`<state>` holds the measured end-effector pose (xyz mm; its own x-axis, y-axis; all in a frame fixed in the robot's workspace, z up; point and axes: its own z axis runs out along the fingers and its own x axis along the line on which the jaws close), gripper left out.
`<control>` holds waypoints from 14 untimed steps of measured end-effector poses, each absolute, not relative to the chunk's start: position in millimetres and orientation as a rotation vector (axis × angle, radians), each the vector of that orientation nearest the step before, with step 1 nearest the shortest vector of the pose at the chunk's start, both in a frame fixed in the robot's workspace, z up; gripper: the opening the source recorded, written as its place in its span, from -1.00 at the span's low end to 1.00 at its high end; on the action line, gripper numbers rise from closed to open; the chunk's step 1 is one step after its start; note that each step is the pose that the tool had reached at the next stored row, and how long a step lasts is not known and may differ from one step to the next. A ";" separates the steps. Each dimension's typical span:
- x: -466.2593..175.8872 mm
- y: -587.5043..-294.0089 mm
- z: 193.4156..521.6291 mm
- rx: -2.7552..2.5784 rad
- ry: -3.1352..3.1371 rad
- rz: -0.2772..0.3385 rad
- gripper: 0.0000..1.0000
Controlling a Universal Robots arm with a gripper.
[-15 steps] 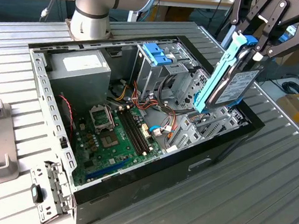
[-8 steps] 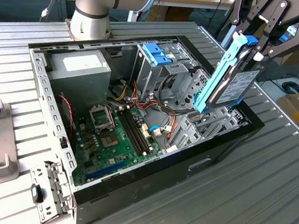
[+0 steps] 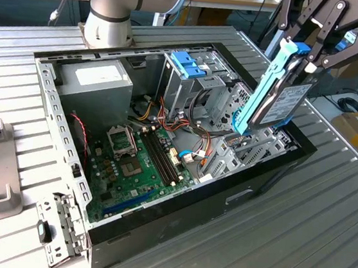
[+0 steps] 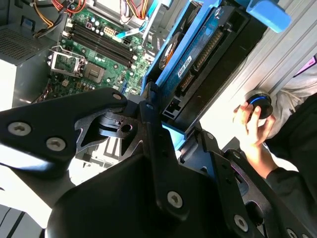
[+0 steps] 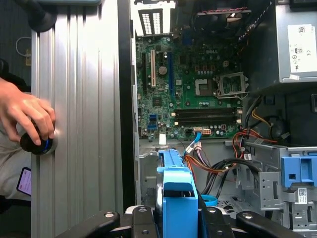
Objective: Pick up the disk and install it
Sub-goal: 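Pick up the disk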
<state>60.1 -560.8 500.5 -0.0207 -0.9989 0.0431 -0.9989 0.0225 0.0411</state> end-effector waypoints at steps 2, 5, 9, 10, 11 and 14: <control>61.1 -560.8 500.5 2.156 -2.203 0.001 -0.26; 62.2 -560.8 500.4 2.155 -2.202 0.002 -0.26; 63.3 -560.8 500.4 2.155 -2.202 0.003 -0.26; 63.7 -560.8 500.3 2.155 -2.202 0.003 -0.26; 63.9 -560.8 500.3 2.155 -2.202 0.003 -0.26; 65.6 -560.8 500.2 2.155 -2.202 0.003 -0.26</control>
